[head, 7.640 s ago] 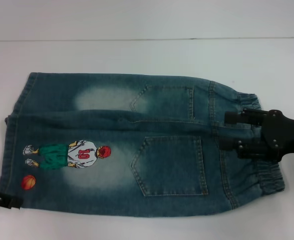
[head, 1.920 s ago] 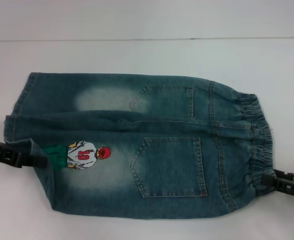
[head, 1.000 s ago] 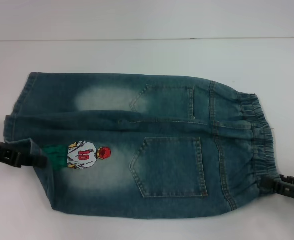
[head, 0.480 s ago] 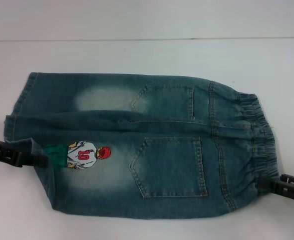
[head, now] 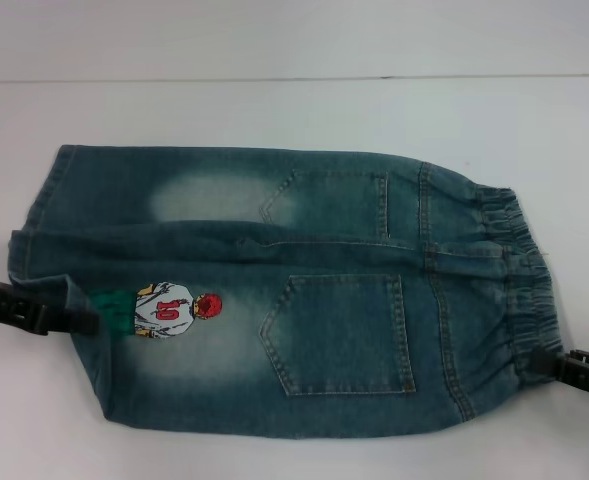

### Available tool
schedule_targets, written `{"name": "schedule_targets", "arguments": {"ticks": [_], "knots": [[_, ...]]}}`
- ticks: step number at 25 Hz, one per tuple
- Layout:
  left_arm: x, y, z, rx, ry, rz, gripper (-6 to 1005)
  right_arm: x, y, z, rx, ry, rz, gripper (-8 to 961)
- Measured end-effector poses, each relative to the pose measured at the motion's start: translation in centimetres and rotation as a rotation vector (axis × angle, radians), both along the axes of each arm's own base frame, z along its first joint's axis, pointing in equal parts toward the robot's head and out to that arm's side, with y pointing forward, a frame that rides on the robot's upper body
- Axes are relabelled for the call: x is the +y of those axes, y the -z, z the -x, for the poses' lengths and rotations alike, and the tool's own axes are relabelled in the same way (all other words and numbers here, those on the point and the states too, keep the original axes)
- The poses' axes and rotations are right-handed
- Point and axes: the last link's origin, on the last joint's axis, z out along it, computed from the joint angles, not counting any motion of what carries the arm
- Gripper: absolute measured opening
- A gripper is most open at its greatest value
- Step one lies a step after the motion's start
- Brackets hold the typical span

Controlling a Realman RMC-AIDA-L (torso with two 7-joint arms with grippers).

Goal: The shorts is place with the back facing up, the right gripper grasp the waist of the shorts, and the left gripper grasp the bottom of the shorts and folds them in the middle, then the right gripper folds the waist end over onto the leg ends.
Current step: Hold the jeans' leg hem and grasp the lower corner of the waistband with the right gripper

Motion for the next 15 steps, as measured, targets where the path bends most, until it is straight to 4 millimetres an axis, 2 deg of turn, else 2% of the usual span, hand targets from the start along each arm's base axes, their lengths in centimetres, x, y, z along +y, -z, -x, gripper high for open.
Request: {"name": "schedule_targets", "arguments": {"ticks": [7, 15], "knots": [[-0.07, 0.27, -0.02, -0.008, -0.003, 0.008, 63, 0.34, -0.07, 0.05, -0.010, -0.006, 0.007, 193], [-0.09, 0.53, 0.28, -0.009, -0.014, 0.008, 63, 0.46, 0.00, -0.05, -0.020, -0.001, 0.012, 43]]}}
